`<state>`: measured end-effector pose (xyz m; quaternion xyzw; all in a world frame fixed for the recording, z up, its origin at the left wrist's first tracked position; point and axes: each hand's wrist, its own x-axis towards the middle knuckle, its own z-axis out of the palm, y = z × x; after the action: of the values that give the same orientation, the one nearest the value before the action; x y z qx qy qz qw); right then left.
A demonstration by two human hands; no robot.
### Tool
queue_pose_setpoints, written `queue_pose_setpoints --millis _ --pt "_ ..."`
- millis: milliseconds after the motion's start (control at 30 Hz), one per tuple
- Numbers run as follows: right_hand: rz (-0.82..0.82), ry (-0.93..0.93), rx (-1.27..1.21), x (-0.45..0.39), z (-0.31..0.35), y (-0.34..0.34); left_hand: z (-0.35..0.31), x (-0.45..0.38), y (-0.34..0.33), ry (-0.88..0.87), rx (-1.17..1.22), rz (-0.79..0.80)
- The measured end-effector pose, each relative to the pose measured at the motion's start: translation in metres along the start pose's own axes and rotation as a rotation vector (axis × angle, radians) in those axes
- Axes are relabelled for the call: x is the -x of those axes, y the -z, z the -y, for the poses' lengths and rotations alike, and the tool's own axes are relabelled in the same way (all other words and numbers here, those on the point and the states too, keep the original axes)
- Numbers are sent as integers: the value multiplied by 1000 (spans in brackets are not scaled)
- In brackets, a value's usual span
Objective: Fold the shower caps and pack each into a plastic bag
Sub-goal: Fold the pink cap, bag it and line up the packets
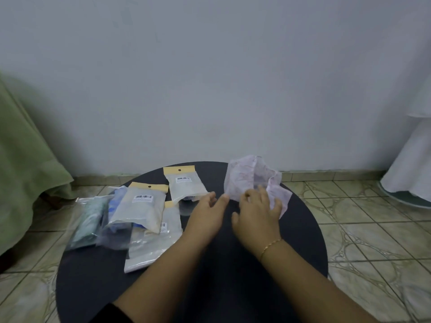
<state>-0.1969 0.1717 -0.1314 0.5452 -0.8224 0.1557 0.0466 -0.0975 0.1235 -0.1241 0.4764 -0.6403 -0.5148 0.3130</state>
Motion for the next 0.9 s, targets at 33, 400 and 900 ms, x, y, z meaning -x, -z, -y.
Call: queue_pose_setpoints --millis 33,400,900 --pt "3 37 -32 11 5 4 1 0 -2 49 116 10" --pt "-254 88 -729 56 -18 22 15 28 8 169 234 -112" --pt "-96 -745 -1186 44 -99 16 31 27 39 122 -81 -173"
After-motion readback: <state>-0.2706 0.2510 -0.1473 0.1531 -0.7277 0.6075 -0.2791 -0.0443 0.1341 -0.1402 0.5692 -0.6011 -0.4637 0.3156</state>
